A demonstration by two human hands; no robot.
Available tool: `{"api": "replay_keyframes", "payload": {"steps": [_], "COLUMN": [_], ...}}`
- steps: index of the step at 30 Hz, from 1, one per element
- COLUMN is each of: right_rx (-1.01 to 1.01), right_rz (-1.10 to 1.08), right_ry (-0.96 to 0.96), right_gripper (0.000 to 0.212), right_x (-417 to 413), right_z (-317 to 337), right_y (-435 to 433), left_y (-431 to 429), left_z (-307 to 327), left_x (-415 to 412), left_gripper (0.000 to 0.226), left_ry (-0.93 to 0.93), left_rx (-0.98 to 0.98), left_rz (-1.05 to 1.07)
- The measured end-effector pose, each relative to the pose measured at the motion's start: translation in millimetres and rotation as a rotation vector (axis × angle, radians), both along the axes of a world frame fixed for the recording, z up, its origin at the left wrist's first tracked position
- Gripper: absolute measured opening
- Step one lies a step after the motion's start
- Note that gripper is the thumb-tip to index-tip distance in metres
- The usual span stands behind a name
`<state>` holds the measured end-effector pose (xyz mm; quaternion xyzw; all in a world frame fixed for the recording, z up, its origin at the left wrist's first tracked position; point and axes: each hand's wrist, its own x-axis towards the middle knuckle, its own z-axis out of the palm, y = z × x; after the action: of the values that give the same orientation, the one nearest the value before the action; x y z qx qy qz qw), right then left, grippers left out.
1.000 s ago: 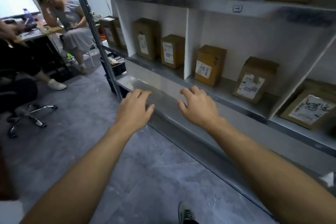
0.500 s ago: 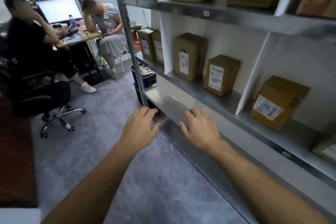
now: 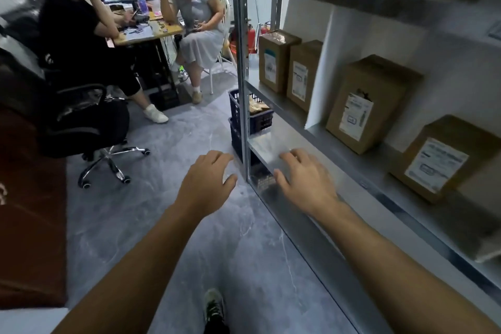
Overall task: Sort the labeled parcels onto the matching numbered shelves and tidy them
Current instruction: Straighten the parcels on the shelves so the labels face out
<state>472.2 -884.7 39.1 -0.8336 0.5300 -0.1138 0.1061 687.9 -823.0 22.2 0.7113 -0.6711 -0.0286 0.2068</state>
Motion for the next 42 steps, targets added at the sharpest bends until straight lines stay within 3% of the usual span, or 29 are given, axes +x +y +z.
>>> {"api": "replay_keyframes", "payload": {"steps": [11,27,35,42], "right_rx": [-0.021,-0.205,-0.069,0.050], "right_rz": [-0.281,-0.438,-0.482,-0.591], "right_ry": [-0.072,-0.159,-0.152,0.025], "right_gripper": [0.046,0.047,0.052,0.055], "right_x": [101.1,139.1,153.5,161.2], "right_z": [19.1,56.6,67.1,54.8], "right_y": [-131.3,-345.2,-426.1,-475.7], "left_y": [-191.0,-460.2,-555.9,-620.6], "left_z": [28.3,54.1,52.1,39.7], "left_x": [115.5,146.4,143.6,136.3], "left_gripper": [0.045,0.042,0.045,0.046], "left_ry": [-0.033,0.005,0.077,0.131], "left_rx": [-0.013,-0.132,-0.143,-0.086], "left_rz": [-0.218,-0.442,-0.569,-0.707]}}
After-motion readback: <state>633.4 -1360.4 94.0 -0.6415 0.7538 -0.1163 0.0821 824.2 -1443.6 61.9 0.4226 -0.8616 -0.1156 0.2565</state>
